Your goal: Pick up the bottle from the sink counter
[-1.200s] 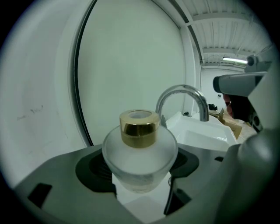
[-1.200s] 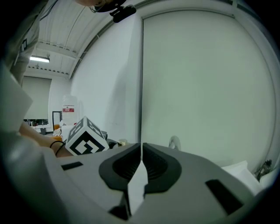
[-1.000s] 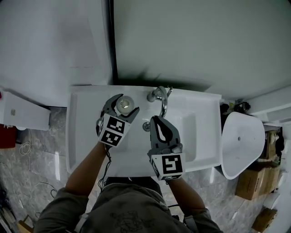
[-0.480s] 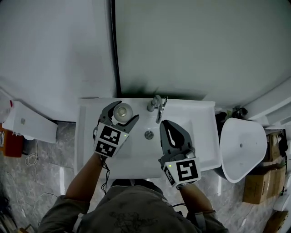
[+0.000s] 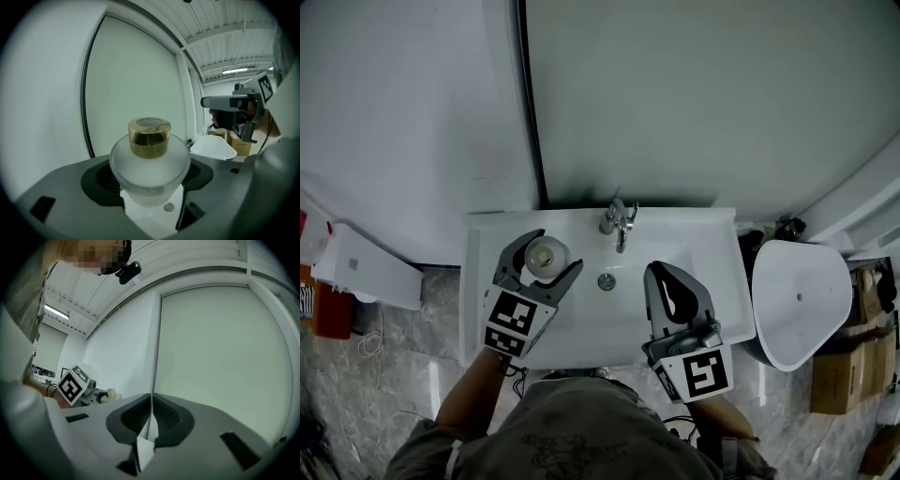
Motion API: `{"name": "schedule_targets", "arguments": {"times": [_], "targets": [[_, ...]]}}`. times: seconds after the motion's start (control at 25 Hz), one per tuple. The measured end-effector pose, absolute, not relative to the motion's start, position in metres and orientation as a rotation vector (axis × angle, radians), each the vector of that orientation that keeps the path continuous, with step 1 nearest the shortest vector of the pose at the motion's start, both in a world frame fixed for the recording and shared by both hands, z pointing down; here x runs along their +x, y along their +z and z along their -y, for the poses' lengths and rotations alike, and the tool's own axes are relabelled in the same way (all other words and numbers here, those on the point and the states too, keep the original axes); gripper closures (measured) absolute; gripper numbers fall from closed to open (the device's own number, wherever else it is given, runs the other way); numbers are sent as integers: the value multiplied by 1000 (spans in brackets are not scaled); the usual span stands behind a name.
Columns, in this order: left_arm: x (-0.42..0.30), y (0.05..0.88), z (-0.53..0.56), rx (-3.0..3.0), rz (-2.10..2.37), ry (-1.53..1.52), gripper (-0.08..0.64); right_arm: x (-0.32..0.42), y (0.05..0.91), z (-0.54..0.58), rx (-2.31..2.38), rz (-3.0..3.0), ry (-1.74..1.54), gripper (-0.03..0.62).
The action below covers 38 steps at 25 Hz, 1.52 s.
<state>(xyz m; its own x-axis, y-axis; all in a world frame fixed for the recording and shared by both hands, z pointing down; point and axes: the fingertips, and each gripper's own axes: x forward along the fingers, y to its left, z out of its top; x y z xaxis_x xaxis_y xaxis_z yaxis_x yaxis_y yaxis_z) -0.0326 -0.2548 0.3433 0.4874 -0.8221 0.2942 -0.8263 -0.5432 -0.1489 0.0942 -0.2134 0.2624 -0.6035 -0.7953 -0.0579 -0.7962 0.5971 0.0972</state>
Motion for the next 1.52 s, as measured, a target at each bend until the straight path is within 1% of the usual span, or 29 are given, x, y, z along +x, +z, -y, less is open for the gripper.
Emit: {"name": "schedule_targets", "arguments": {"times": [0.2,0.36,1.0,1.52], "targets": [[-25,317,227,2765,1464,483,235,111,267,206,-1444,-2805,174,558],[-22,314,211,2794,1435,474,235,118,273,203,-1478,-2804,171,558],[-32,382,192,2702,1379,503,235,99,333,188,-1438,-2963,54,558],[-34,391,197,2692,1362,542,235,93,343,196,-1418,-2989,14,560]]}}
